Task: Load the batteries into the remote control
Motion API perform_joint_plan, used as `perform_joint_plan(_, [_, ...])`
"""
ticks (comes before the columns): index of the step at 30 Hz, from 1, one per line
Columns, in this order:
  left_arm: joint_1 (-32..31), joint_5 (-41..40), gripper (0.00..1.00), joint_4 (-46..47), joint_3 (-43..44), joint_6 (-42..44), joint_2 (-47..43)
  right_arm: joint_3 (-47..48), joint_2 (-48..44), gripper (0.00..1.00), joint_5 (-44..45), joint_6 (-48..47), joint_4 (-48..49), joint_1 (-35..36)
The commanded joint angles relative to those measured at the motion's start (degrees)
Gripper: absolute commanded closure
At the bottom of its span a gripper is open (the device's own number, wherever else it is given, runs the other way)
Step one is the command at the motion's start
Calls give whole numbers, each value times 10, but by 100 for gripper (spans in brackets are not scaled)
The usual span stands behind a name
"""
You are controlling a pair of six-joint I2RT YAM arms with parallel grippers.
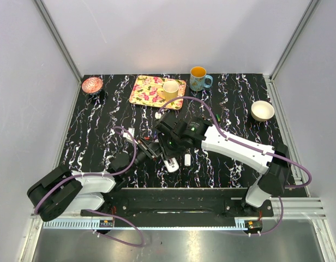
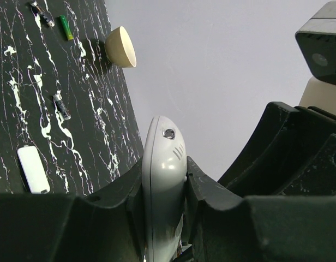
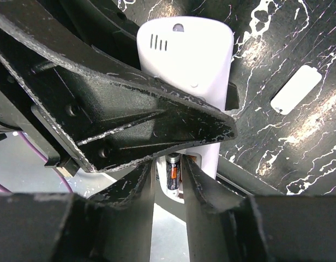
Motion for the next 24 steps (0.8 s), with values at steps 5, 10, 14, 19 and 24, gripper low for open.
perform_joint_plan(5, [-8, -4, 100, 162, 8, -32, -6, 24, -12, 62, 19, -4, 14, -3])
perform_joint_plan(10, [-4, -5, 100, 163, 6, -33, 1, 38, -30, 54, 15, -12, -14, -3])
perform_joint_plan(14, [-3, -4, 100, 156, 8, -30, 3, 42, -43, 51, 15, -21, -43, -3])
perform_joint_plan(19, [-4, -5, 100, 131, 11, -23, -5, 40, -85, 48, 46, -24, -77, -3])
perform_joint_plan(24, [-3, -3, 100, 117, 15, -19, -2, 36, -141, 46, 99, -34, -75, -3])
